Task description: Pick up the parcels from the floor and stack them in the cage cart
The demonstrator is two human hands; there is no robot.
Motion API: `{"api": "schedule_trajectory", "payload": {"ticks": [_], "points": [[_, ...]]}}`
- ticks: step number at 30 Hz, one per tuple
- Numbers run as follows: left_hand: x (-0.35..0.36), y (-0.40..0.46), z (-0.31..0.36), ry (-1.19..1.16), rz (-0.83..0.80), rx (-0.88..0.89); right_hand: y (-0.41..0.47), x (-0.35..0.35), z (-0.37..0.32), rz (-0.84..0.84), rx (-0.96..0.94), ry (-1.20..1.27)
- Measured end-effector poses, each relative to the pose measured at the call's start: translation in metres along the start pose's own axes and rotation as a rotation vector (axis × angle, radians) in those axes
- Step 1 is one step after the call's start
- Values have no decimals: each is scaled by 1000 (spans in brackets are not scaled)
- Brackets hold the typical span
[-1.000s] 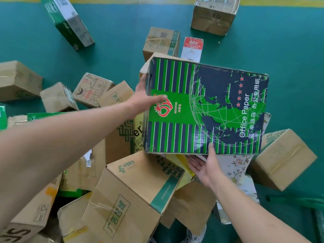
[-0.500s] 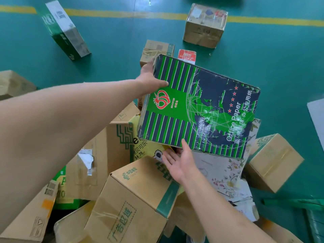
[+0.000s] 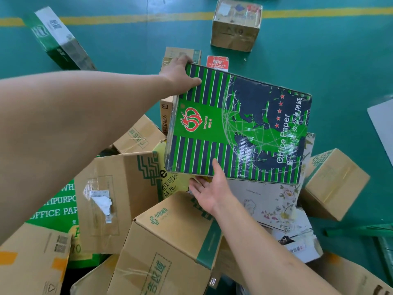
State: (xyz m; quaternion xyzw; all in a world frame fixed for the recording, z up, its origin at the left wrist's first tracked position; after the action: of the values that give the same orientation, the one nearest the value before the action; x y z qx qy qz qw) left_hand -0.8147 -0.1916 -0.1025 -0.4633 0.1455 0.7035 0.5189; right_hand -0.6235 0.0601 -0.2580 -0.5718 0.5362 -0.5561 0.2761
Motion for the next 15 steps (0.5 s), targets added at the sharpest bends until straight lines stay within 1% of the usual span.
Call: {"api": "schedule_trajectory", "payload": {"ticks": [2, 5, 9, 11, 13, 15], "points": [[-4, -4, -1, 3, 6, 1, -3, -3, -2, 11, -39, -2], [-13, -19, 1, -21, 4, 19, -24, -17, -15, 96, -125, -35], [-25, -51, 3, -141, -37, -44, -70, -30, -51, 198, -220, -154], [-43, -72, 10, -233, -16, -81, -97, -31, -77, 209, -282, -193], [-70, -94, 18, -274, 29, -115, -127, -19, -106, 179, -350, -264], [-97, -120, 20, -313, 59, -174, -155, -5, -125, 147, -368, -320]]}}
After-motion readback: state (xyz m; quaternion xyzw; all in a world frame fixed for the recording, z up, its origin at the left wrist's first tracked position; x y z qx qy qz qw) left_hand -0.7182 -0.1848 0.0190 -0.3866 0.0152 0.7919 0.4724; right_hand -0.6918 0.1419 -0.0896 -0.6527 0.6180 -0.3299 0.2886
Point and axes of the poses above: each hand's wrist, its own y-axis towards the middle knuckle, its own x-axis out of the palm, z = x × y, the point moved 10 cm from there along y, towards the middle knuckle, and after that the axes turned 1 degree about -z, right-handed, at the moved point
